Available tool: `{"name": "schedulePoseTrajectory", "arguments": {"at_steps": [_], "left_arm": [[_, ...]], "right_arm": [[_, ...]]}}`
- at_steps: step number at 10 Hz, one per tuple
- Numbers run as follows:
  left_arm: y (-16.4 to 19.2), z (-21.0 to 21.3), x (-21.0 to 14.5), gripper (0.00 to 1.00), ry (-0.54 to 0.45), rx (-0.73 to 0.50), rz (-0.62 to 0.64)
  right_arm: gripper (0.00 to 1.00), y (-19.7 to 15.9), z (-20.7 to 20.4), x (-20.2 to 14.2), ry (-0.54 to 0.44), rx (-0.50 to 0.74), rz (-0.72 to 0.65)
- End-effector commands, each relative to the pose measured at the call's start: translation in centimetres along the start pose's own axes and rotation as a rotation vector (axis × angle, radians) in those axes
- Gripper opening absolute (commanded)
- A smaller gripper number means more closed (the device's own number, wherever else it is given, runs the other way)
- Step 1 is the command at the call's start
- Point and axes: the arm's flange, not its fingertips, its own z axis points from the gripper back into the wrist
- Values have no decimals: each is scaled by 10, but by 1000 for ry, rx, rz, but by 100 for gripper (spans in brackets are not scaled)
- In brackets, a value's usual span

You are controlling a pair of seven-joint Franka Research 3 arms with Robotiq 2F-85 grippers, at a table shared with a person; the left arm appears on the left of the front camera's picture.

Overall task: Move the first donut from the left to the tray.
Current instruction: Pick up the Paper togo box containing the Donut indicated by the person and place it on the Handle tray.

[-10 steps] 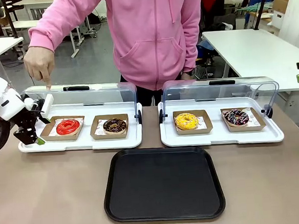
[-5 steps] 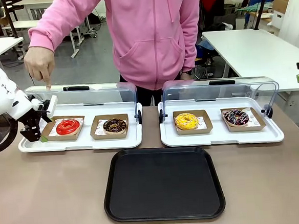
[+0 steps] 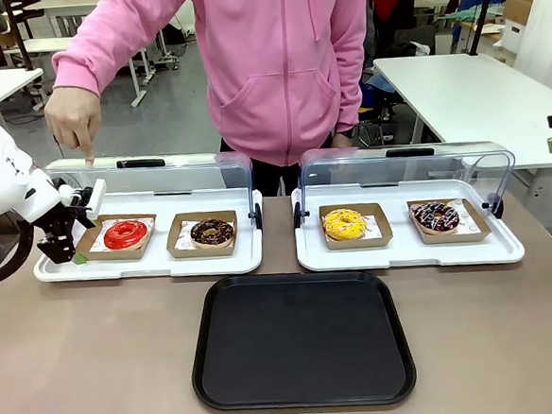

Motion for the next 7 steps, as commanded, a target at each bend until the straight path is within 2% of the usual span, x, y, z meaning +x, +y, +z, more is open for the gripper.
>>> {"name": "schedulePoseTrajectory", "arguments": {"at_steps": [1,4,5,6,7], "left_arm": [[3,-7,-3,100,19,0,-37],[3,-14,-3,100,31,-3,-45],[4,-14,-2,51,30,-1,-44],[4,-15,-2,41,32,-7,-48],[3,-14,-2,0,37,-14,-53]], "right_arm": [[100,0,-2,1,-29,-7,11],[100,0,-2,1,-29,-7,11],[100,0,-2,1,-29,-7,11],[100,0,-2,1,-29,-7,11],[100,0,-2,1,-29,-7,11]]}}
